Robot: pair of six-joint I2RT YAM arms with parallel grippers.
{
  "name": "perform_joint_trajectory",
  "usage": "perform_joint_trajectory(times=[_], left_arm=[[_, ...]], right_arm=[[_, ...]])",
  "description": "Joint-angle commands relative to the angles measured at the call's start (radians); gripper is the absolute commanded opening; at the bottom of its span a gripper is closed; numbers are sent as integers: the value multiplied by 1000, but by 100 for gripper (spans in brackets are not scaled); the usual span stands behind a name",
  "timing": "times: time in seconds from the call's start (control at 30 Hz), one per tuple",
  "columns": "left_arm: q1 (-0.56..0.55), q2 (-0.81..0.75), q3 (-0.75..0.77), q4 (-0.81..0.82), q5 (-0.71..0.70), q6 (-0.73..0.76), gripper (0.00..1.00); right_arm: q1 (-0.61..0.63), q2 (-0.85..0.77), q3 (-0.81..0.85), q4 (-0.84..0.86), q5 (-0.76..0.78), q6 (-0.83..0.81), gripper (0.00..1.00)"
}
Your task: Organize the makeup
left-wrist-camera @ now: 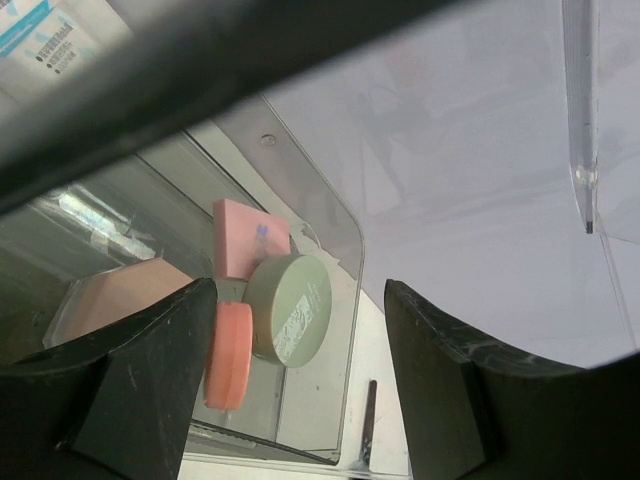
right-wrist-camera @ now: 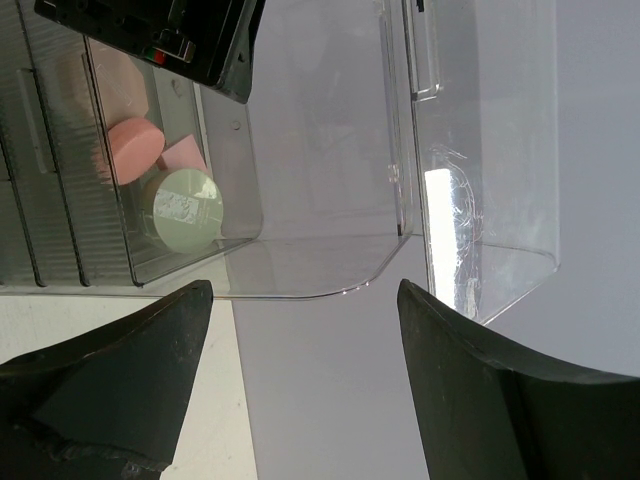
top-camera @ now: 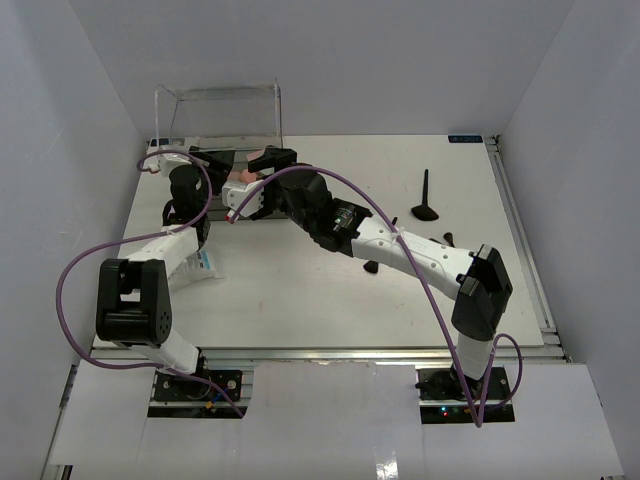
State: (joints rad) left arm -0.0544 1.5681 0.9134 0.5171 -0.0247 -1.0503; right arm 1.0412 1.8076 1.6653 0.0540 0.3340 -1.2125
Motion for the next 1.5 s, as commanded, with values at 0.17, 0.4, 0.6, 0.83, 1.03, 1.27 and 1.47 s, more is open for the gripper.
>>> perform_joint_trajectory(times=[0.17, 0.4, 0.6, 0.83, 1.03, 1.27, 1.47], left_arm=[[-2, -128, -57, 9, 101, 15, 76], [-2, -272, -220, 9, 103, 12, 76], [-2, -389, -313, 24, 123, 40, 76], [9, -486, -325, 25, 117, 42, 77], [20, -474, -274, 6, 111, 32, 78], [21, -480, -264, 9, 120, 26, 78], [25, -506, -283, -6, 134, 30, 78]], right_arm=[[2, -28, 13, 60, 11, 11, 81], [5, -36, 2, 52, 13, 19, 81], [6, -50, -24, 49, 13, 23, 81], [7, -68, -58, 41, 10, 31, 81], [10, -89, -99, 38, 11, 42, 82], [10, -133, -176, 20, -3, 70, 82], [10, -199, -286, -23, -26, 138, 82]])
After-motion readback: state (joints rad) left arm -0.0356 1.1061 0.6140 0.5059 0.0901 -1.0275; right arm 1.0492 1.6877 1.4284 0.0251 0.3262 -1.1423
